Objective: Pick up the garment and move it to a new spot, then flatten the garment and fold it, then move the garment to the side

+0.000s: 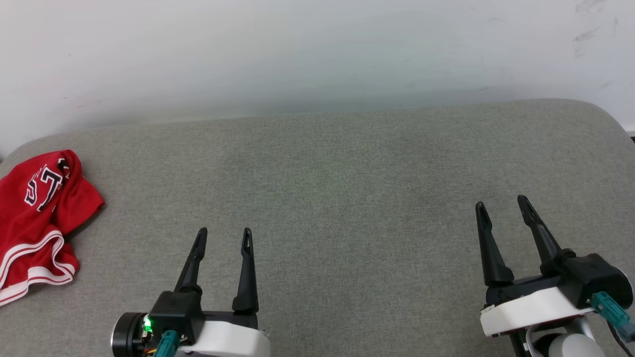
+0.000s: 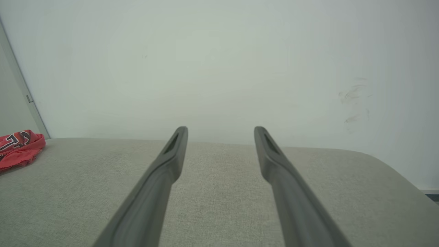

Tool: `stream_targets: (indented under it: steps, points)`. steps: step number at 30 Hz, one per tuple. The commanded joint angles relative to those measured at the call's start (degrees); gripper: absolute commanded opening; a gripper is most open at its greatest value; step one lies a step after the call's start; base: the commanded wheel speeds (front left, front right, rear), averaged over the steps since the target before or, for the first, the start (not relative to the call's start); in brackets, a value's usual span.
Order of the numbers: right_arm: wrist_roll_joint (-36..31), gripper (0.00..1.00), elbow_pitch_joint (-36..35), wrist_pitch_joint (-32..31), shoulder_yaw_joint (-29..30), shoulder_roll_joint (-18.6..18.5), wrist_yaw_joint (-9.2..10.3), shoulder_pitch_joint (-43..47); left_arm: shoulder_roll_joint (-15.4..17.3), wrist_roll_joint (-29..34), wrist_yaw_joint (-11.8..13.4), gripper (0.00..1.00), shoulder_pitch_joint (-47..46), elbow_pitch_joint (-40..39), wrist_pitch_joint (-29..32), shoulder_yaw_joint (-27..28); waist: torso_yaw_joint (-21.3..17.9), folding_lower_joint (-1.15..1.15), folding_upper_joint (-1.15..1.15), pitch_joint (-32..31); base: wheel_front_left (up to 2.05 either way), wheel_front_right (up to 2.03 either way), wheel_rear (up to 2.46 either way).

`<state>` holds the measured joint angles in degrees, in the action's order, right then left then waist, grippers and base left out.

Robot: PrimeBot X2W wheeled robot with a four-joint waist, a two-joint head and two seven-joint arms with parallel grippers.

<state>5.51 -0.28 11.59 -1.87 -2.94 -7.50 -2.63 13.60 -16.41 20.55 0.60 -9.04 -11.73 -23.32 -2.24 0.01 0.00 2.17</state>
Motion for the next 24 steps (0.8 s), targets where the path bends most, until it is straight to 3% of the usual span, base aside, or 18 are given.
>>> stream_targets:
  steps: [1,6,14,18,24]
  points:
    - [-0.33,1.0,-0.84,0.59,-0.32,0.08,0.02,0.06,-0.26,0.68,-0.57,1.0,0.11,-0.76,-0.4,0.66,-0.01,-0.01,0.0,0.01,0.0,0.0,0.0]
    - [0.34,1.0,-0.09,1.25,0.08,0.09,0.02,0.43,-2.55,1.5,-3.9,1.0,1.79,-1.35,-1.0,4.53,-0.12,-0.01,0.0,0.11,0.0,0.0,0.0]
    - [4.52,1.0,4.15,2.08,0.56,0.09,0.02,1.43,-7.49,3.65,-14.39,1.0,4.95,0.16,-1.89,12.12,-0.47,-0.01,0.0,0.08,0.0,0.0,0.0]
    - [3.55,1.0,5.54,2.48,0.29,0.11,0.02,0.57,-9.27,5.68,-18.8,1.0,5.91,1.49,-2.33,15.09,-0.65,-0.01,0.0,0.08,0.0,0.0,0.0]
    - [2.74,1.0,6.61,3.11,0.11,0.11,0.02,0.34,-10.37,9.02,-22.8,1.0,6.68,2.96,-2.96,17.15,-0.82,-0.01,0.0,0.04,0.0,0.0,0.0]
